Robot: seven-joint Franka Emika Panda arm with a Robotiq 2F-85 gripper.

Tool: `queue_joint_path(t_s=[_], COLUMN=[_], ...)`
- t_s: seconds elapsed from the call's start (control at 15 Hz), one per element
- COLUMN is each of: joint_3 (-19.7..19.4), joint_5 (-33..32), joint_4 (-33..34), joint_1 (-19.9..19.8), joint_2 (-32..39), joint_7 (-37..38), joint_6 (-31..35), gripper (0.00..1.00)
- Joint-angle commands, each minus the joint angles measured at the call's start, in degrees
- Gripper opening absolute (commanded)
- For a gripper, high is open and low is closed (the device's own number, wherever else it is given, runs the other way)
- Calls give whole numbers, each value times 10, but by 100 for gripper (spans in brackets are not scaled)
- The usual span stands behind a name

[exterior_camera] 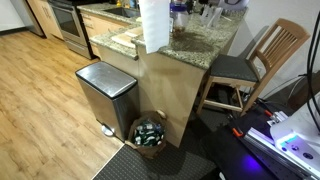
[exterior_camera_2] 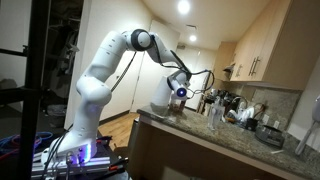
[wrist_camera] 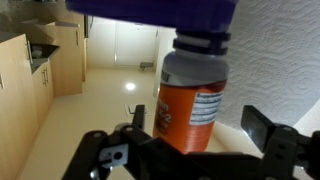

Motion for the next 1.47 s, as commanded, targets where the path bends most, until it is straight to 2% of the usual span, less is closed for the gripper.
queue_joint_path(t_s=[0.0, 0.27, 0.4, 0.53, 0.6, 0.8, 1.07, 1.13, 1.27, 1.33, 1.4], joint_3=[9, 8, 5, 5, 8, 8, 1, 6, 4, 4, 5], joint_5=[-9, -9, -12, -6, 3, -12, 8, -4, -3, -8, 6], joint_4=[-7, -8, -7, -7, -10, -17, -52, -12, -29, -34, -32], joint_1=[-6, -5, -4, -5, -8, -24, -43, -34, -42, -39, -40], joint_2=[-5, -11, -18, -31, -41, -77, -112, -89, -100, -105, -99], joint_7=[8, 2, 1, 21, 65, 212, 339, 309, 337, 336, 376], joint_6=[8, 18, 37, 64, 72, 25, -26, 5, -10, 26, 53], gripper=[65, 34, 24, 24, 24, 24, 24, 49, 49, 24, 24])
